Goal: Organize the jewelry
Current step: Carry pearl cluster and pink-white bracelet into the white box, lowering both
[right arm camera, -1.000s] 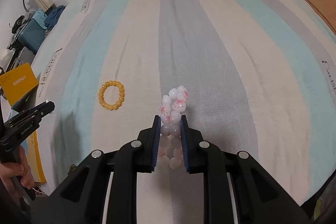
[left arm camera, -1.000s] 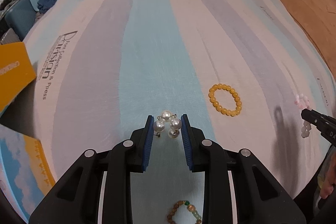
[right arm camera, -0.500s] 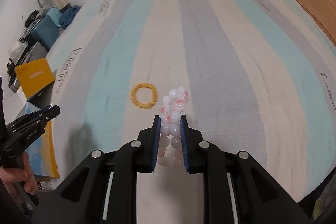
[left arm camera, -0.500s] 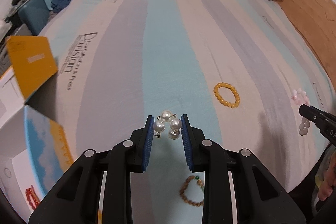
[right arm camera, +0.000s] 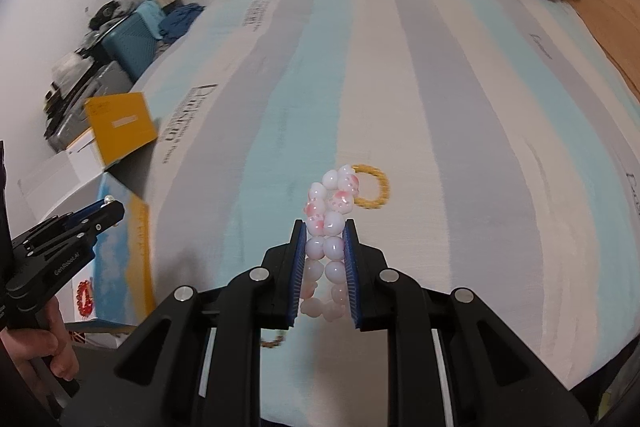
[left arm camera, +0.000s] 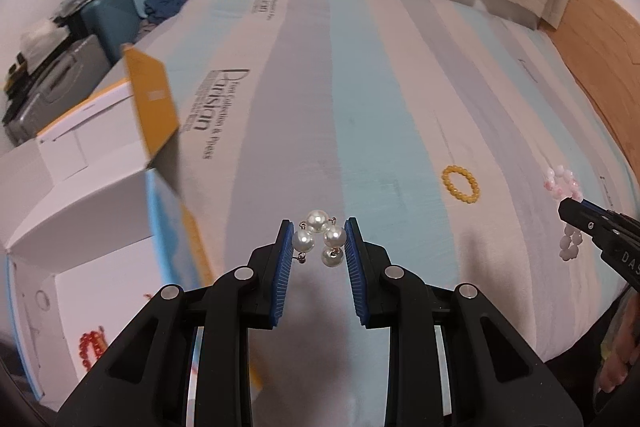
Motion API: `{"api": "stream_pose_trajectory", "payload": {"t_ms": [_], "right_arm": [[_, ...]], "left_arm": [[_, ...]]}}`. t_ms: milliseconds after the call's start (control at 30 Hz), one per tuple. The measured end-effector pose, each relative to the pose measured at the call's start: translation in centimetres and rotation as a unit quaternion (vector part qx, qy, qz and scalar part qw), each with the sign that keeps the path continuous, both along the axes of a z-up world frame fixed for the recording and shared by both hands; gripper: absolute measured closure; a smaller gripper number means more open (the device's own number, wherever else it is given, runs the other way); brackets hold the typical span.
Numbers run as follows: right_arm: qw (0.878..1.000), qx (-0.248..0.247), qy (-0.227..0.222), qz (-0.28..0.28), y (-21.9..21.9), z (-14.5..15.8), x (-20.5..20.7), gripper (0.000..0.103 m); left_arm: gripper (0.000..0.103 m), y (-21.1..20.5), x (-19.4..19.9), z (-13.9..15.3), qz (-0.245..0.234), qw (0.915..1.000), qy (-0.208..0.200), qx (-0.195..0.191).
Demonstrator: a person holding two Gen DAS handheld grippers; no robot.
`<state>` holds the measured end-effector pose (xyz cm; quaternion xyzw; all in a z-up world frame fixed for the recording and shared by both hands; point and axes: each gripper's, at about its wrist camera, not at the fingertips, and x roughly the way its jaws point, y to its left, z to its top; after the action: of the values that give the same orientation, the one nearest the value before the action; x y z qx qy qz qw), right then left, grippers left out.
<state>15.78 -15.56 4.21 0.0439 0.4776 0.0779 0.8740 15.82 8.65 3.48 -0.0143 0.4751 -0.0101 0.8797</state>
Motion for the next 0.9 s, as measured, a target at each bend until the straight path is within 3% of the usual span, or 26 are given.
{"api": "stream_pose_trajectory", "payload": {"t_ms": [433, 900], "right_arm": [[0.997, 0.002, -0.015, 0.077, 10.9, 1.6, -2.1, 0.085], [0.984, -0.001, -0.015, 0.177, 25.5, 1.4, -4.5, 0.085]], "left_arm": [[0.077, 8.4, -4.3, 2.3, 0.058, 0.998, -0.012, 0.021], [0.077, 20.5, -9.9, 1.9, 0.15, 0.9883, 0.006, 0.023]]}}
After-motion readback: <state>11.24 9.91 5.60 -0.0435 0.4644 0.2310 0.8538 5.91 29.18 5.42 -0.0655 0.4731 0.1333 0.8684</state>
